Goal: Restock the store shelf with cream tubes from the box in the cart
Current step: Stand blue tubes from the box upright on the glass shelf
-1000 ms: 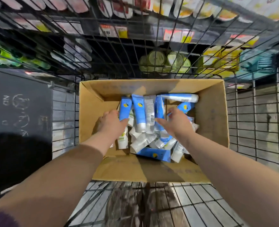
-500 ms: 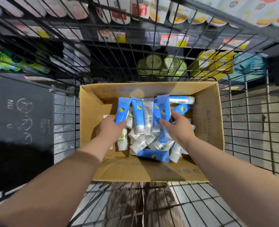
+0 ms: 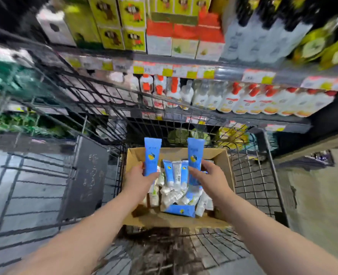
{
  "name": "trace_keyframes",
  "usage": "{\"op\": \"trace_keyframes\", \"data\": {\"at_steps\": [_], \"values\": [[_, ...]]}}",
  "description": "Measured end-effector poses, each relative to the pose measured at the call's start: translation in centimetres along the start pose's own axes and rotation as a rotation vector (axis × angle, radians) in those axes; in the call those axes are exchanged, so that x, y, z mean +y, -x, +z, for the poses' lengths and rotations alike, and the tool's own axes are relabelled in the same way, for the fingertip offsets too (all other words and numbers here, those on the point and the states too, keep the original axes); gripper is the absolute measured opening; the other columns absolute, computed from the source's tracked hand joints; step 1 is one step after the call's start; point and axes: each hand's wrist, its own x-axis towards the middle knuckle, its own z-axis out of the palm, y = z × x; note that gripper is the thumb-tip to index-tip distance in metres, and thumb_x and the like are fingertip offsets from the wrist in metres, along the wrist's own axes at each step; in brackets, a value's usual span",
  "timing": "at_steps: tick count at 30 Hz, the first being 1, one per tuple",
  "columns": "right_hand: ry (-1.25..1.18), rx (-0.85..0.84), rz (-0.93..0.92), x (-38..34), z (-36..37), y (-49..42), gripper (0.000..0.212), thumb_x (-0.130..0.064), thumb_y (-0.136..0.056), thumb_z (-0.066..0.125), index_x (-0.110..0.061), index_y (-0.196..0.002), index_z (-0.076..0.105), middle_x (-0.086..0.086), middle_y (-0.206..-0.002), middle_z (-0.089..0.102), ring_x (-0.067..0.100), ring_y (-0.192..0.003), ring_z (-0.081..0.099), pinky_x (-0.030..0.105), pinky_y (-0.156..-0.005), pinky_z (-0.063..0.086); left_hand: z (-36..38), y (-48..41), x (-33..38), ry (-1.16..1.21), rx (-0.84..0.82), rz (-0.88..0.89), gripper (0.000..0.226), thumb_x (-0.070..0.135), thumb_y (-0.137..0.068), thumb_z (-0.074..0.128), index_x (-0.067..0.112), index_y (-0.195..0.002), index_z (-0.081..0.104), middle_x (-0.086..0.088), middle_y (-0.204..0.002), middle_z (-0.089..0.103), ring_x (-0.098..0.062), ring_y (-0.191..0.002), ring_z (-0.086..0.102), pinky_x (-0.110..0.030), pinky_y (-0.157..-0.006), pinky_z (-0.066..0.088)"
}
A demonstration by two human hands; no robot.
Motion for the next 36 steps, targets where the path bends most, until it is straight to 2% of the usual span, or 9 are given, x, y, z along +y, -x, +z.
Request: {"op": "trace_keyframes", "data": {"at_steps": [3, 6, 9, 15, 22, 26, 30, 33, 36], "values": [[-0.035, 0.029, -0.045, -2.1, -0.4, 2.1, 0.015, -0.019, -0.088, 0.064, -0.012, -0.102, 0.065, 0.003, -0.085, 0.060, 0.022, -0.081, 0.058, 0.029, -0.065, 0.045, -1.4, 2.9, 2.7, -0.003, 0.046, 0.089, 0.026, 0.015, -0.084, 0.068, 0.013, -0.104, 0.051, -0.002, -0.100, 0.061, -0.010, -0.079, 0.058, -0.016, -0.058, 0.042], [-0.005, 0.031, -0.101, -4.1, -1.1, 3.8, 0.011, -0.021, -0.087, 0.066, -0.014, -0.095, 0.063, -0.002, -0.078, 0.056, 0.016, -0.072, 0.055, 0.020, -0.055, 0.041, -2.7, 5.7, 4.4, 0.000, 0.107, 0.147, 0.028, 0.016, -0.082, 0.070, 0.008, -0.104, 0.054, -0.005, -0.098, 0.062, -0.020, -0.085, 0.060, -0.026, -0.063, 0.045], [0.005, 0.019, -0.179, -6.2, -2.0, 6.0, 0.008, -0.022, -0.088, 0.065, -0.018, -0.094, 0.062, -0.007, -0.072, 0.054, 0.009, -0.061, 0.049, 0.011, -0.043, 0.036, -3.6, 8.7, 5.9, -0.005, 0.186, 0.210, 0.024, 0.019, -0.082, 0.070, 0.012, -0.096, 0.052, -0.003, -0.091, 0.058, -0.019, -0.079, 0.054, -0.023, -0.056, 0.038], [-0.055, -0.063, -0.308, -8.0, -4.3, 11.7, 0.006, -0.017, -0.086, 0.068, -0.014, -0.091, 0.065, 0.003, -0.080, 0.064, 0.018, -0.074, 0.059, 0.034, -0.069, 0.048, -3.8, 16.2, 6.6, 0.000, 0.335, 0.294, 0.026, 0.022, -0.080, 0.072, 0.013, -0.096, 0.054, -0.004, -0.090, 0.060, -0.024, -0.085, 0.058, -0.029, -0.066, 0.039], [-0.040, -0.178, -0.497, -10.3, -5.0, 18.3, 0.006, -0.019, -0.089, 0.064, -0.015, -0.093, 0.062, 0.000, -0.072, 0.057, 0.010, -0.060, 0.050, 0.021, -0.056, 0.040, -5.0, 25.4, 7.0, 0.052, 0.429, 0.368, 0.025, 0.025, -0.083, 0.069, 0.022, -0.098, 0.050, 0.005, -0.091, 0.059, -0.013, -0.081, 0.056, -0.019, -0.057, 0.039], [0.012, -0.254, -0.637, -13.2, -3.2, 22.0, 0.014, -0.019, -0.092, 0.061, -0.024, -0.079, 0.058, 0.000, -0.070, 0.053, 0.010, -0.060, 0.046, 0.011, -0.049, 0.037, -8.7, 28.4, 7.4, 0.147, 0.517, 0.407, 0.026, 0.022, -0.081, 0.072, 0.019, -0.098, 0.052, -0.002, -0.095, 0.063, -0.019, -0.085, 0.061, -0.035, -0.072, 0.050], [0.070, -0.274, -0.748, -15.9, -0.2, 24.6, 0.022, -0.024, -0.090, 0.062, -0.026, -0.070, 0.055, -0.009, -0.062, 0.047, 0.008, -0.058, 0.041, 0.021, -0.054, 0.033, -13.3, 30.8, 7.0, 0.217, 0.594, 0.448, 0.026, 0.020, -0.080, 0.073, 0.022, -0.095, 0.052, -0.004, -0.097, 0.064, -0.020, -0.085, 0.062, -0.041, -0.079, 0.052], [0.047, -0.314, -0.799, -18.1, 3.2, 26.4, 0.017, -0.020, -0.089, 0.064, -0.014, -0.074, 0.059, -0.004, -0.062, 0.049, 0.009, -0.054, 0.044, 0.023, -0.054, 0.035, -17.5, 32.6, 5.8, 0.252, 0.628, 0.467, 0.029, 0.021, -0.079, 0.074, 0.018, -0.101, 0.055, -0.005, -0.101, 0.066, -0.022, -0.090, 0.064, -0.041, -0.082, 0.053], [0.059, -0.364, -0.833, -20.7, 8.6, 28.8, 0.026, -0.018, -0.089, 0.063, -0.018, -0.066, 0.051, 0.000, -0.061, 0.047, 0.012, -0.055, 0.042, 0.025, -0.055, 0.033, -23.1, 34.4, 3.7, 0.260, 0.679, 0.496, 0.026, 0.021, -0.079, 0.073, 0.020, -0.097, 0.054, -0.005, -0.100, 0.065, -0.022, -0.090, 0.063, -0.040, -0.083, 0.052]]}}
